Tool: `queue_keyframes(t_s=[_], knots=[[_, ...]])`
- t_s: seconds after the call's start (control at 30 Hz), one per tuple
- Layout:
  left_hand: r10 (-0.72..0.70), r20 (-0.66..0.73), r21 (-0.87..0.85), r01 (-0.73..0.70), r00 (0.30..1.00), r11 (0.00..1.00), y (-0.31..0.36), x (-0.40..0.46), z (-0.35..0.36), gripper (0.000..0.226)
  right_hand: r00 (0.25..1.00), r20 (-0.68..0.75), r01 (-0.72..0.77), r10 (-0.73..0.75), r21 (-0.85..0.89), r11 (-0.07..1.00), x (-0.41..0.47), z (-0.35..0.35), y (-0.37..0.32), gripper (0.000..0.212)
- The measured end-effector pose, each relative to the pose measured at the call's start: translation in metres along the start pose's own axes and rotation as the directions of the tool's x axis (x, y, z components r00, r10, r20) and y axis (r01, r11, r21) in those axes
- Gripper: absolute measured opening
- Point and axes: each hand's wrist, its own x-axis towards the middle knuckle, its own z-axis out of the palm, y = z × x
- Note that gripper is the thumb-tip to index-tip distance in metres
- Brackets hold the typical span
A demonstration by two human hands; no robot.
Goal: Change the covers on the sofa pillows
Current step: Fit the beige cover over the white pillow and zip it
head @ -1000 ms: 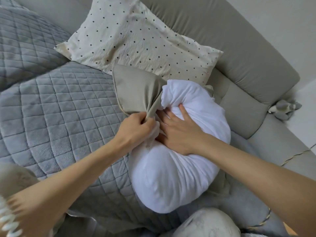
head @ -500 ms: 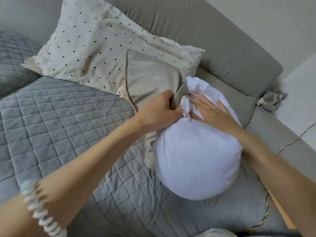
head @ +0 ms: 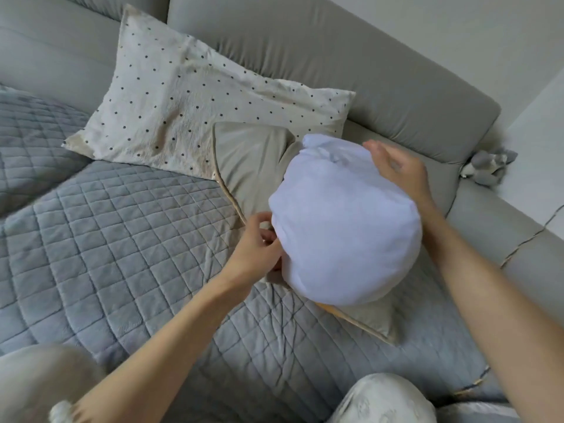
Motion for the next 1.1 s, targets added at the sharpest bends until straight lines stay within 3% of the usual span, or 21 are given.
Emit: queue_keyframes(t_s=[0.03, 0.13, 0.2, 0.3, 0.4, 0.43, 0.47, 0.5, 0.57, 0.63, 0.7, 0.8, 0.9, 1.03, 1.1], knots=[[-0.003, -0.032, -0.012, 0.002, 0.999, 1.0, 0.002, 0.002, 0.005, 0.031, 0.995, -0.086, 0.056, -0.057, -0.019, 0.998, -0.004, -0.004, 0.006, 0.021], [-0.026, -0.113, -0.101, 0.015, 0.993, 0.995, 0.011, 0.017, 0.017, 0.029, 0.926, -0.355, 0.119, -0.126, -0.041, 0.992, -0.05, -0.02, 0.043, 0.027], [-0.042, -0.157, -0.133, 0.021, 0.987, 0.991, 0.02, 0.03, 0.025, 0.032, 0.905, -0.315, 0.256, -0.286, -0.135, 0.957, -0.098, -0.018, 0.053, 0.031], [-0.01, -0.194, -0.152, -0.019, 0.981, 0.988, 0.029, 0.039, 0.038, 0.033, 0.887, -0.134, 0.394, -0.443, -0.282, 0.875, -0.113, 0.004, 0.055, 0.075], [0.045, -0.222, -0.196, -0.09, 0.974, 0.976, 0.027, 0.037, 0.046, 0.012, 0.91, -0.158, 0.285, -0.383, -0.434, 0.855, -0.07, 0.024, 0.038, 0.097], [0.108, -0.235, -0.122, -0.139, 0.966, 0.983, 0.025, 0.036, 0.045, 0.004, 0.922, -0.16, 0.251, -0.353, -0.447, 0.859, -0.055, 0.028, 0.033, 0.098], [0.222, -0.231, 0.057, -0.215, 0.947, 0.975, 0.022, 0.038, 0.042, 0.01, 0.935, -0.14, 0.237, -0.326, -0.437, 0.867, -0.04, 0.03, 0.031, 0.097], [0.342, -0.195, 0.256, -0.289, 0.919, 0.922, 0.02, 0.041, 0.038, 0.021, 0.945, -0.107, 0.241, -0.309, -0.41, 0.88, -0.024, 0.031, 0.03, 0.092], [0.546, -0.089, 0.594, -0.396, 0.833, 0.701, 0.018, 0.051, 0.029, 0.035, 0.95, -0.049, 0.269, -0.308, -0.368, 0.89, 0.003, 0.034, 0.026, 0.079], [0.645, 0.024, 0.763, -0.431, 0.764, 0.482, 0.018, 0.064, 0.02, 0.037, 0.944, -0.022, 0.301, -0.33, -0.352, 0.886, 0.023, 0.043, 0.022, 0.071], [0.663, 0.091, 0.83, -0.425, 0.743, 0.362, 0.017, 0.079, 0.011, 0.031, 0.942, -0.007, 0.314, -0.336, -0.331, 0.89, 0.037, 0.055, 0.022, 0.068], [0.702, 0.114, 0.878, -0.402, 0.703, 0.26, 0.016, 0.101, -0.001, 0.02, 0.942, -0.026, 0.315, -0.334, -0.267, 0.911, 0.055, 0.063, 0.025, 0.069], [0.752, 0.199, 0.885, -0.445, 0.628, 0.138, 0.014, 0.116, -0.008, 0.023, 0.946, -0.022, 0.309, -0.322, -0.226, 0.924, 0.072, 0.062, 0.026, 0.073], [0.698, 0.219, 0.852, -0.482, 0.682, 0.205, 0.031, 0.129, -0.018, 0.035, 0.94, 0.028, 0.331, -0.341, -0.321, 0.887, 0.087, 0.065, 0.025, 0.076], [0.668, 0.229, 0.857, -0.472, 0.708, 0.207, 0.037, 0.135, -0.026, 0.037, 0.898, 0.02, 0.415, -0.44, -0.376, 0.829, 0.091, 0.071, 0.02, 0.072]])
